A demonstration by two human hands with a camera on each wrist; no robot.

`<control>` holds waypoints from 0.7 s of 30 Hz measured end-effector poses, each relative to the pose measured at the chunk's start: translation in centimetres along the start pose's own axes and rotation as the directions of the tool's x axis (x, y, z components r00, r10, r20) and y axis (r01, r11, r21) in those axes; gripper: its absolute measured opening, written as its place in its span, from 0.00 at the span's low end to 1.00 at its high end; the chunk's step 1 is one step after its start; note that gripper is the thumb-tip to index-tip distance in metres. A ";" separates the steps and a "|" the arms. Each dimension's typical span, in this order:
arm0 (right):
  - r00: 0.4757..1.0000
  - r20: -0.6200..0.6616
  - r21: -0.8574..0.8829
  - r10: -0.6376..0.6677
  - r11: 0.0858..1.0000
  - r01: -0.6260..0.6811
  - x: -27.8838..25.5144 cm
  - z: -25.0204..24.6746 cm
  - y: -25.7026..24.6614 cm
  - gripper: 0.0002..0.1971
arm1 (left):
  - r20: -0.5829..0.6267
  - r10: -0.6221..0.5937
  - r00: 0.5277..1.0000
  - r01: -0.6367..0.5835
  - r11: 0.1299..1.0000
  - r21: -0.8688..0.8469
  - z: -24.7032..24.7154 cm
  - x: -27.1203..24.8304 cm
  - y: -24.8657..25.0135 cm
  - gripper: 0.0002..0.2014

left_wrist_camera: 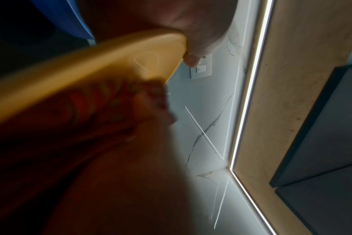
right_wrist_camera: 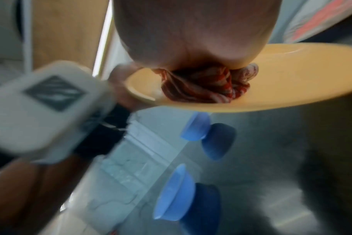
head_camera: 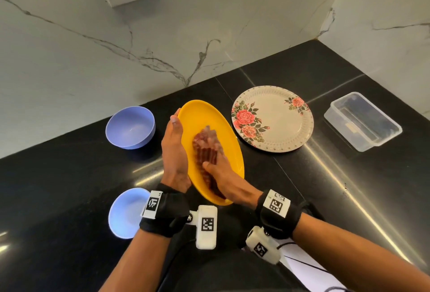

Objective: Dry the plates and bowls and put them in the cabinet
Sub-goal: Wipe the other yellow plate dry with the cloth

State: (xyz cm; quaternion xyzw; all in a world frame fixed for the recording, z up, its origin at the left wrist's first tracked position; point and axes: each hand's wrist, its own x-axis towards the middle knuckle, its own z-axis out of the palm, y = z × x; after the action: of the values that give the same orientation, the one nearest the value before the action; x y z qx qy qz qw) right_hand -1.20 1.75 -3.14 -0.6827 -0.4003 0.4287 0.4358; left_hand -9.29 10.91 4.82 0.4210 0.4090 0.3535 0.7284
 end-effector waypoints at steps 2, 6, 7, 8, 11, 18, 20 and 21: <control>0.984 0.133 -0.117 -0.117 0.984 0.133 -0.9 0.8 -1.6 0.36 | -0.013 -0.006 1.000 0.006 1.000 -0.021 0.1 0.0 0.1 0.19; 0.955 0.260 -0.109 -0.142 0.978 0.175 -2.0 0.0 -2.5 0.34 | -0.016 0.021 1.000 -0.021 1.000 0.008 0.3 0.0 0.3 0.20; 0.953 0.270 -0.112 -0.140 0.978 0.176 -1.9 -0.1 -2.4 0.34 | -0.029 0.026 0.999 -0.025 0.999 0.021 0.3 0.0 0.2 0.20; 0.951 0.276 -0.125 -0.141 0.975 0.181 -1.8 -0.2 -2.3 0.34 | -0.039 0.026 0.999 -0.025 0.999 0.030 0.3 0.0 0.2 0.20; 0.952 0.270 -0.168 -0.143 0.967 0.192 -1.8 -0.4 -1.6 0.34 | -0.052 0.003 0.999 -0.003 1.000 0.006 0.0 0.2 -0.3 0.16; 0.989 0.061 -0.426 0.134 0.900 -0.095 -1.5 -3.2 5.3 0.32 | -0.029 -0.021 0.999 0.022 0.999 0.024 -0.9 0.6 0.2 0.13; 0.981 0.016 -0.579 0.194 0.802 -0.149 -1.2 -4.2 6.7 0.30 | -0.004 0.020 1.000 -0.020 0.997 0.079 -0.7 0.5 0.2 0.18; 0.980 0.004 -0.630 0.199 0.762 -0.152 -1.2 -4.5 7.0 0.30 | 0.005 0.036 0.999 -0.036 0.995 0.097 -0.6 0.5 0.1 0.20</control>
State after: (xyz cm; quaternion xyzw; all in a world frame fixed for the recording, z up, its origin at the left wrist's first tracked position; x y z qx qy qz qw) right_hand 3.83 -2.55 -8.25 -0.8073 -0.4694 0.3343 0.1277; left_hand -9.68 11.60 4.56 0.4639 0.4171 0.3455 0.7011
